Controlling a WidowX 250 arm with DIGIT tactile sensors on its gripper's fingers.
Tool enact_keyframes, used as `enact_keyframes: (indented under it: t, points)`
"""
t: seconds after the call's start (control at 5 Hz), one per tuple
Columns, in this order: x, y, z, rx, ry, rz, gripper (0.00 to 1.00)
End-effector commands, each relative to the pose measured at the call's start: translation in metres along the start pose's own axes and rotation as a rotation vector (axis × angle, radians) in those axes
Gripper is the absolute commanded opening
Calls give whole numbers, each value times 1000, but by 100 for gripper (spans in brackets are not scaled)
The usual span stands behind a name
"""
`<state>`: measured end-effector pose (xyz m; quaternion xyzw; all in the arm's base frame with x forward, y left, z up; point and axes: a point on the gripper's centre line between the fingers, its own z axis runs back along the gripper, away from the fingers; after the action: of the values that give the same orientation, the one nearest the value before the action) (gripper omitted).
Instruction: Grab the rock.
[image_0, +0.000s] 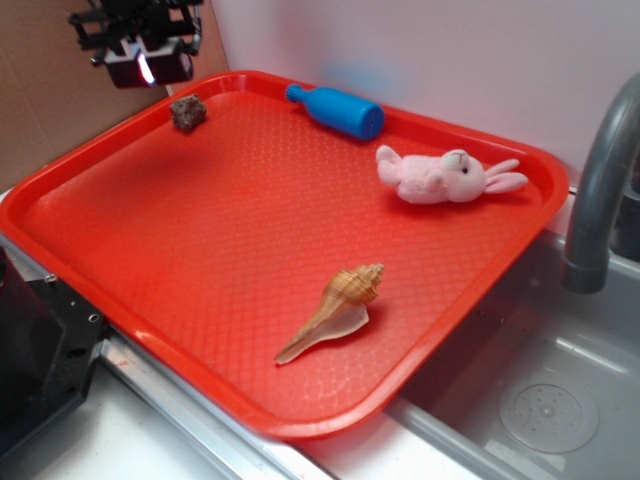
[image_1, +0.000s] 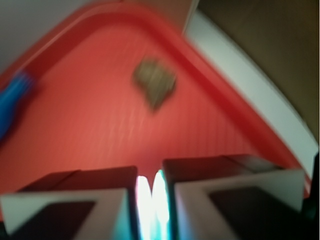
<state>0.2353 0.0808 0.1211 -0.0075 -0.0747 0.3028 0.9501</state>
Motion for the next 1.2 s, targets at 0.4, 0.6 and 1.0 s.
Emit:
enact_keyframes:
  t: [0.4, 0.6, 1.0]
  points:
    - [-53, -21, 54, -79, -11, -285, 28]
    - [-20, -6, 41, -31, -146, -119, 100]
    - [34, 33, -9, 31, -245, 272, 100]
